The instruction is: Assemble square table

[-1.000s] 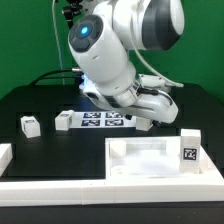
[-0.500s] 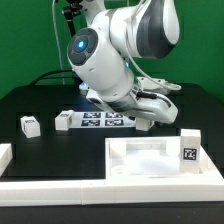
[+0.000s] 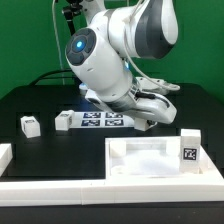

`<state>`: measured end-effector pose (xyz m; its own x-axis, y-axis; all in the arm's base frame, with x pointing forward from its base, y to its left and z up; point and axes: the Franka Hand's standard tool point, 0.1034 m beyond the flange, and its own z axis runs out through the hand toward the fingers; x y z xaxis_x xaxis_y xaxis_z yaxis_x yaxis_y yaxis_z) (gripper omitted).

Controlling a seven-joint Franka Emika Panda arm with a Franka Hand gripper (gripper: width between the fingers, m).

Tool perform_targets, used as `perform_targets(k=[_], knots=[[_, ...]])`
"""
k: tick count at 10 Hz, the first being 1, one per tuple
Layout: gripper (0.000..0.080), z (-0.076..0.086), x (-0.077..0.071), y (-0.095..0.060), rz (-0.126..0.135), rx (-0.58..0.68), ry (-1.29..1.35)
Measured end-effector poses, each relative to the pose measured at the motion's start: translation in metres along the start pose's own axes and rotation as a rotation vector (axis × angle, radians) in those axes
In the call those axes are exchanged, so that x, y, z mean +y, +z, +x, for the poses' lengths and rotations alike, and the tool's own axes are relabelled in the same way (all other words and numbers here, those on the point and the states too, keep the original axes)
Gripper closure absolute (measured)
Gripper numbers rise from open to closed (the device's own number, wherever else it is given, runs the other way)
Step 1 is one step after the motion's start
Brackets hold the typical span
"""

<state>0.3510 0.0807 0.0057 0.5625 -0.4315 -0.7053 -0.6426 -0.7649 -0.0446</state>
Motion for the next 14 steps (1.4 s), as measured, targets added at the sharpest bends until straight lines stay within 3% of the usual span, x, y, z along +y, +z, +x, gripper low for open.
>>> perform_targets(k=[4,5,6,8,9,13,14], knots=[[0.0511,0.001,0.001,-0.001,0.003,0.000,0.003],[0.0511,-0.001,0.005,-0.008,-0.027,-0.006,0.000],[0.0511,-0.006,0.005,-0.039,-0.102,0.004,-0.050],[0.0509,-0.021,-0.008,-0.090,-0.136,0.102,-0.163],[0.0509,-0.031,-0.013,-0.104,-0.122,0.117,-0.156],[0.0509,-0.022,-0.022,-0.105,-0.082,0.364,-0.178],[0.0509,-0.018,-0.024,-0.121,-0.124,0.426,-0.215]])
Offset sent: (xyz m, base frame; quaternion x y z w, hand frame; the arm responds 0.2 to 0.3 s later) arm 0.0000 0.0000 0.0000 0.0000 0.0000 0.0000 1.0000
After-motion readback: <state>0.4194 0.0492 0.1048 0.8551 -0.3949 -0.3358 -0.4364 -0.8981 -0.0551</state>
